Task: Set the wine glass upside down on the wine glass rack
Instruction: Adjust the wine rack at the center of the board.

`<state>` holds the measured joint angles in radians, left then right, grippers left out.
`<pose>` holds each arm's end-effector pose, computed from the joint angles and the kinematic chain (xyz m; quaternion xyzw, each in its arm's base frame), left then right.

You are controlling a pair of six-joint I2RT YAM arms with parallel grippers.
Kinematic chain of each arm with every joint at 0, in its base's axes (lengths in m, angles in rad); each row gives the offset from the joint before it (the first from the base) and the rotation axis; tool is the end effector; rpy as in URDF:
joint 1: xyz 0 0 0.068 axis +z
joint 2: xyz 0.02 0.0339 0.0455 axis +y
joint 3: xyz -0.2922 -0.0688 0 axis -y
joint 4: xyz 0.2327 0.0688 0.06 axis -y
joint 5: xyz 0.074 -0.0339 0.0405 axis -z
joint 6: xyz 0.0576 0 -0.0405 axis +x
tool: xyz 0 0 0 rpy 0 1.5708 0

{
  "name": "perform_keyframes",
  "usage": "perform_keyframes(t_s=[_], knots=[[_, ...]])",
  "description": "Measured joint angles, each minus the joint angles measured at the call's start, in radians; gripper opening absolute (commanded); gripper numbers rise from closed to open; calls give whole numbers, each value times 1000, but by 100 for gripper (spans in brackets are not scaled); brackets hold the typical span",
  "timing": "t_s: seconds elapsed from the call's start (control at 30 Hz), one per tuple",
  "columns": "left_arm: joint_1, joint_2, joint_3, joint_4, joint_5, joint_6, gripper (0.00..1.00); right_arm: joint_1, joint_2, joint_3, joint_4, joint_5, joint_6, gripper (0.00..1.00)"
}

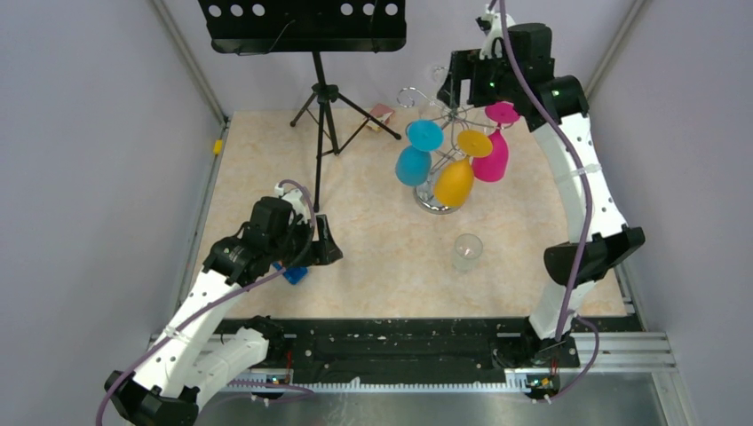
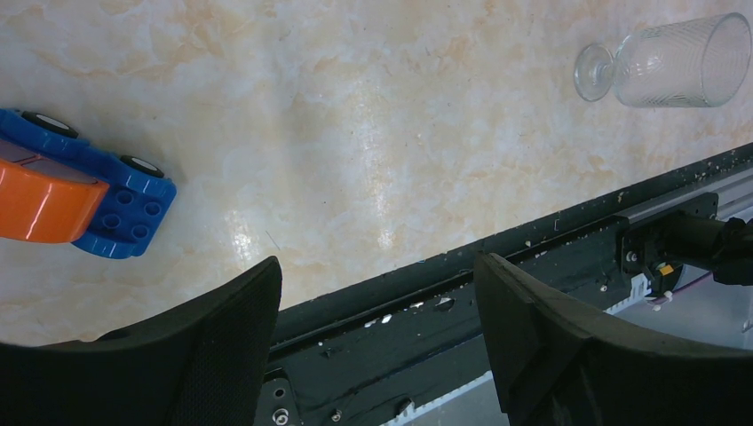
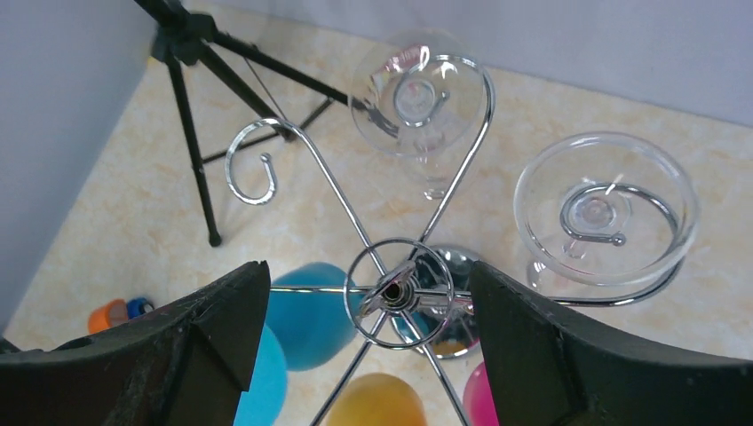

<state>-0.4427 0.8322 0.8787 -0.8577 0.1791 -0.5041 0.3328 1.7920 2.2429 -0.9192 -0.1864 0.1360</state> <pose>0.1248 -0.0705 0.3056 0.0047 0.9256 -0.2423 0.2908 0.3594 0.1355 0.4950 -0.1318 0.8393 0.1982 0.4888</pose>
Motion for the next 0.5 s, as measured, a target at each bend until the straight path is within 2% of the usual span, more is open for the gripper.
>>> perform_keyframes(t_s=[0.2, 0.5], knots=[[0, 0, 0, 0, 5, -6, 82, 0, -117, -44, 100, 1, 71, 85], [0, 0, 0, 5, 11, -23, 82, 0, -451, -397, 226, -18, 203, 84]])
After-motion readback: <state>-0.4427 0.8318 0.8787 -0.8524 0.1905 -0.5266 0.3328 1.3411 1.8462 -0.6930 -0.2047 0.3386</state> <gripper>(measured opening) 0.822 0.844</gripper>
